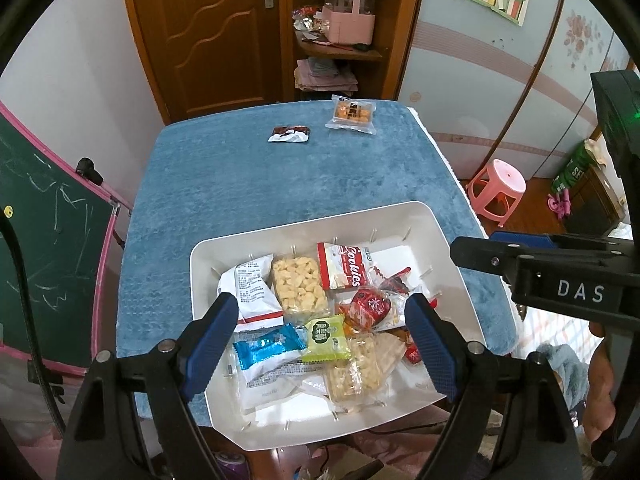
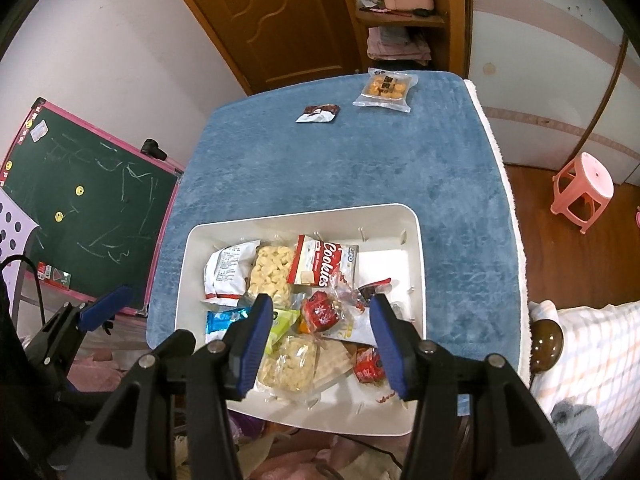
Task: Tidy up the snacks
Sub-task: 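Lift both open grippers out of the tray toward the remaining snacks, then grasp the brown-and-white wrapper with left gripper while right gripper grasps the orange-cookie bag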
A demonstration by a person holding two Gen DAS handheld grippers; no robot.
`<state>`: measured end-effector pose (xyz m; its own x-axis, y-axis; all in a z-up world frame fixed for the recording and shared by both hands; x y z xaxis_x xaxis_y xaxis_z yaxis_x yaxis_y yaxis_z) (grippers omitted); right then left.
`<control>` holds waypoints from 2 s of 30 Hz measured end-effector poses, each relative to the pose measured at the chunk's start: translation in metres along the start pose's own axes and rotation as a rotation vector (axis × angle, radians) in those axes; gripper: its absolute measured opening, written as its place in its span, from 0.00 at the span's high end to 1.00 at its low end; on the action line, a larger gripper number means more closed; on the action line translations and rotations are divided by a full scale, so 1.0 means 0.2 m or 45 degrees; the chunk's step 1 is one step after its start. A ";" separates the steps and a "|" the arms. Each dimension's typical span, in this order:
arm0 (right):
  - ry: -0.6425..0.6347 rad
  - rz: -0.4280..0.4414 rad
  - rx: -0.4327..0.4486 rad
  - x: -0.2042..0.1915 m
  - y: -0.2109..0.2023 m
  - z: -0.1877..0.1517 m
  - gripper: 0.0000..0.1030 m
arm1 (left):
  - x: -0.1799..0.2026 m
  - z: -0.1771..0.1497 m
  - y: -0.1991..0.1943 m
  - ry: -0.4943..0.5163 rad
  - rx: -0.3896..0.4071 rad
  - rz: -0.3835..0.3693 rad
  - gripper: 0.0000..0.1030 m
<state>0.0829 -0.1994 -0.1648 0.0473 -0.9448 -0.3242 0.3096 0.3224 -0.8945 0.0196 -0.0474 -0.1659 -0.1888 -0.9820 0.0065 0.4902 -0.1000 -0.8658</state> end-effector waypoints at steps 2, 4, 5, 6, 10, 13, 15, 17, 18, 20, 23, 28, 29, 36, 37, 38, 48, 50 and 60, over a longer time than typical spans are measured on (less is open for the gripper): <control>-0.001 0.001 -0.006 0.00 0.01 0.01 0.50 | 0.00 0.00 0.01 -0.003 -0.003 -0.001 0.18; -0.002 0.000 -0.012 0.00 0.02 0.02 0.50 | -0.01 0.00 0.01 -0.003 -0.003 0.000 0.18; -0.003 0.001 -0.016 0.00 0.03 0.03 0.50 | -0.01 0.00 0.02 -0.006 -0.005 0.001 0.18; -0.002 0.001 -0.019 0.00 0.04 0.03 0.50 | -0.02 0.00 0.02 -0.010 -0.007 0.002 0.18; -0.004 0.003 -0.035 0.00 0.07 0.07 0.50 | -0.04 0.03 0.06 -0.027 -0.022 0.008 0.18; -0.003 0.003 -0.042 0.00 0.08 0.10 0.50 | -0.05 0.06 0.09 -0.037 -0.026 0.018 0.18; -0.001 0.006 -0.047 0.01 0.10 0.13 0.50 | -0.06 0.08 0.10 -0.043 -0.026 0.025 0.18; -0.001 0.006 -0.050 0.02 0.10 0.16 0.41 | -0.08 0.11 0.12 -0.047 -0.027 0.028 0.18; -0.003 0.004 -0.051 0.02 0.11 0.17 0.38 | -0.08 0.12 0.13 -0.047 -0.029 0.027 0.18; -0.014 0.009 -0.044 0.02 0.11 0.22 0.33 | -0.09 0.16 0.15 -0.045 -0.038 0.021 0.18; -0.028 0.009 -0.030 0.03 0.12 0.30 0.33 | -0.08 0.23 0.18 -0.044 -0.057 -0.004 0.18; -0.058 0.010 -0.020 0.06 0.15 0.49 0.33 | -0.07 0.40 0.26 0.017 -0.089 0.003 0.18; -0.067 0.005 -0.014 0.07 0.16 0.54 0.33 | -0.07 0.43 0.28 0.034 -0.092 0.010 0.18; -0.090 -0.002 -0.003 0.16 0.26 0.92 0.16 | -0.10 0.76 0.45 0.052 -0.136 -0.012 0.18; -0.074 -0.006 0.007 0.19 0.28 1.00 0.15 | -0.11 0.81 0.47 0.045 -0.140 -0.019 0.18; -0.062 -0.012 0.018 0.20 0.29 1.05 0.15 | -0.12 0.86 0.50 0.040 -0.143 -0.026 0.18; 0.032 -0.040 0.041 0.33 0.67 1.61 0.13 | -0.42 1.34 1.04 -0.200 -0.210 0.009 0.17; 0.075 -0.041 0.047 0.36 0.80 1.69 0.11 | -0.50 1.37 1.20 -0.288 -0.242 0.010 0.18; 0.279 -0.152 -0.013 0.53 1.32 1.84 0.07 | -0.68 1.31 1.77 -0.626 -0.308 0.111 0.18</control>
<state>0.5181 -0.2352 -0.3220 -0.1962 -0.9416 -0.2738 0.2908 0.2108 -0.9333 0.4428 0.0087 -0.3423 0.2914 -0.9500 0.1120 0.2657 -0.0321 -0.9635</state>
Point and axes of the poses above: each gripper's, at about its wrist camera, not at the fingertips, and y roughly the way its jaws point, x to its right, z to its top, the point moved 8 cm from there along y, roughly the way its jaws point, and after that the axes turned 7 degrees about y, right-handed, at the moved point
